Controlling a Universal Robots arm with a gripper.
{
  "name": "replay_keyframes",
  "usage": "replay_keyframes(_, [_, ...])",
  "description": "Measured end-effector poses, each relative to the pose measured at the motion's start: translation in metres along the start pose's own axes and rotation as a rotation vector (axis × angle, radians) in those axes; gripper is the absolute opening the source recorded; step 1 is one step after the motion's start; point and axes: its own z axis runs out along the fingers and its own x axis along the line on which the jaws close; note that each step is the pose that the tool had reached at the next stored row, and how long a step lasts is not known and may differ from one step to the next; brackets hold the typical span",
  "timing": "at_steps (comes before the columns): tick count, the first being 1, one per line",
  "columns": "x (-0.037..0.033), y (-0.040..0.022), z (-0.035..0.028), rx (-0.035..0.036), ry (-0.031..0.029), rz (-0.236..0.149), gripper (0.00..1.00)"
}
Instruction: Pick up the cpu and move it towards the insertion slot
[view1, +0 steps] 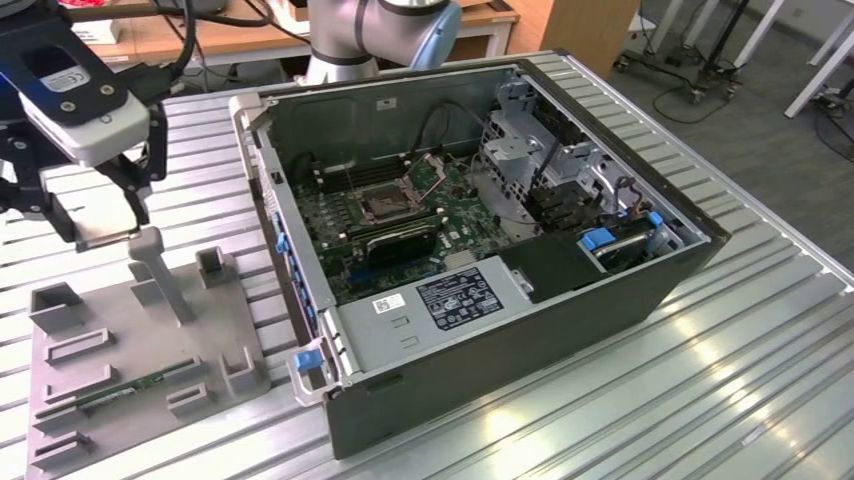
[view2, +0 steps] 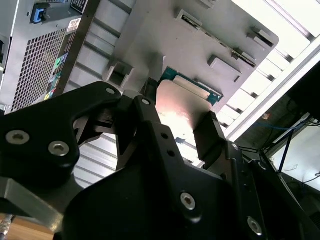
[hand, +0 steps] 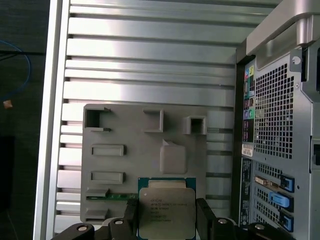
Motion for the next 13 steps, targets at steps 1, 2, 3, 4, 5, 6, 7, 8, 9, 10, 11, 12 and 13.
replay_keyframes(1, [-0.0014,0.0,-0.0001,0.0001,0.0001,0.0,0.55])
replay_keyframes(2, [-0.0028,-0.0001,-0.0001,0.0001,0.0001,0.0,0.55])
replay_keyframes(3, [-0.0043,-0.0002,0.0,0.0001,0.0,0.0,0.55])
replay_keyframes(4, [-0.0058,-0.0002,-0.0001,0.0001,0.0001,0.0,0.55])
replay_keyframes(5, [-0.0072,-0.0003,-0.0001,0.0,0.0001,0.0,0.55])
replay_keyframes(6, [-0.0087,-0.0003,0.0,0.0001,0.0001,0.0,0.55])
replay_keyframes(7, [-0.0103,-0.0004,0.0,0.0,0.0,0.0,0.55])
replay_keyframes(8, [-0.0118,-0.0004,0.0,0.0,0.0,0.0,0.55])
replay_keyframes(9, [-0.0133,-0.0005,-0.0001,0.0,0.0001,0.0,0.55])
replay_keyframes(10, [-0.0146,-0.0005,-0.0001,0.0,0.0,0.0,0.55])
replay_keyframes(11, [-0.016,-0.0006,0.0,0.0,0.0,0.0,0.55])
replay_keyframes(12, [-0.0174,-0.0006,0.0,0.0,0.0,0.0,0.55])
replay_keyframes(13, [-0.0186,-0.0007,-0.0001,0.0,0.0001,0.0,0.55])
